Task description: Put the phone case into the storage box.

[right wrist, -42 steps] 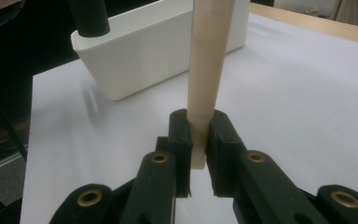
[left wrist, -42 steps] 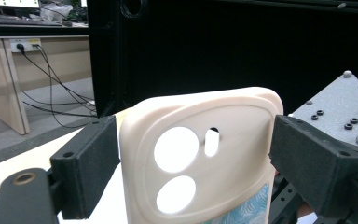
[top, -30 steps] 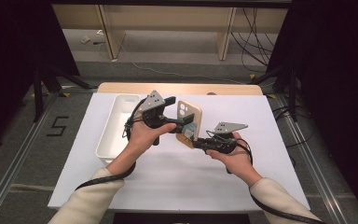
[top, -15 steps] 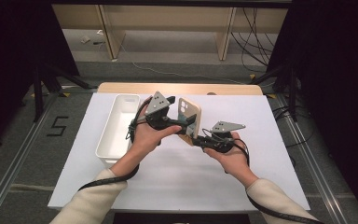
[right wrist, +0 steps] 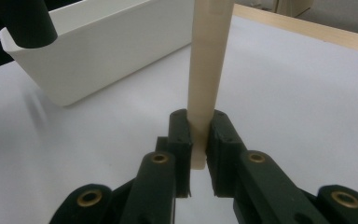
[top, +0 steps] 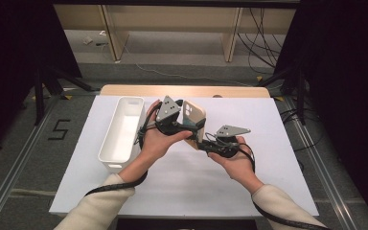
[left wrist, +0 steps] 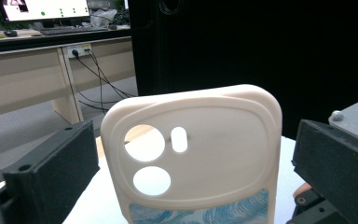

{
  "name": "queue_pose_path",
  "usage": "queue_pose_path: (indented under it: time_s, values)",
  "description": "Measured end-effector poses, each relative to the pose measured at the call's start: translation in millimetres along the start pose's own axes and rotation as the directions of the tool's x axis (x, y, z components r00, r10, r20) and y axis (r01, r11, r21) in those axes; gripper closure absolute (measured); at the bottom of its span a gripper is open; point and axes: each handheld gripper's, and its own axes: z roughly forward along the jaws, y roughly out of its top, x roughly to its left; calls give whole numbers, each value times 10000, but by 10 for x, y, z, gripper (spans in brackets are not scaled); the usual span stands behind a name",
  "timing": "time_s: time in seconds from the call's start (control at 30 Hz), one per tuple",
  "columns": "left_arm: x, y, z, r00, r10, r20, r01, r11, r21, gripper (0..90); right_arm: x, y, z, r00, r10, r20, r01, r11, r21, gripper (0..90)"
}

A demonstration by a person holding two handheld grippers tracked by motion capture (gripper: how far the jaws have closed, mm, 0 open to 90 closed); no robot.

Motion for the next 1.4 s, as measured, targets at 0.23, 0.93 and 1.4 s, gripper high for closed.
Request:
queue_pose_path:
  time_s: [0.23, 0.93, 1.4]
  values:
    - [-5, -1, 30, 9997, -25, -261, 25, 10000, 3, 0, 32, -1, 10, 10000, -43, 24, 43, 10000, 64, 816]
    - [-7, -29, 39, 9988, -275, -405, 278, 9996, 71, 79, 45, -8, 19, 9997, -198, 127, 197, 9998, 103, 815]
    - [-11, -13, 29, 9995, -99, -313, 103, 9999, 130, 100, 36, -24, 35, 9991, -348, 230, 348, 9994, -5, 789]
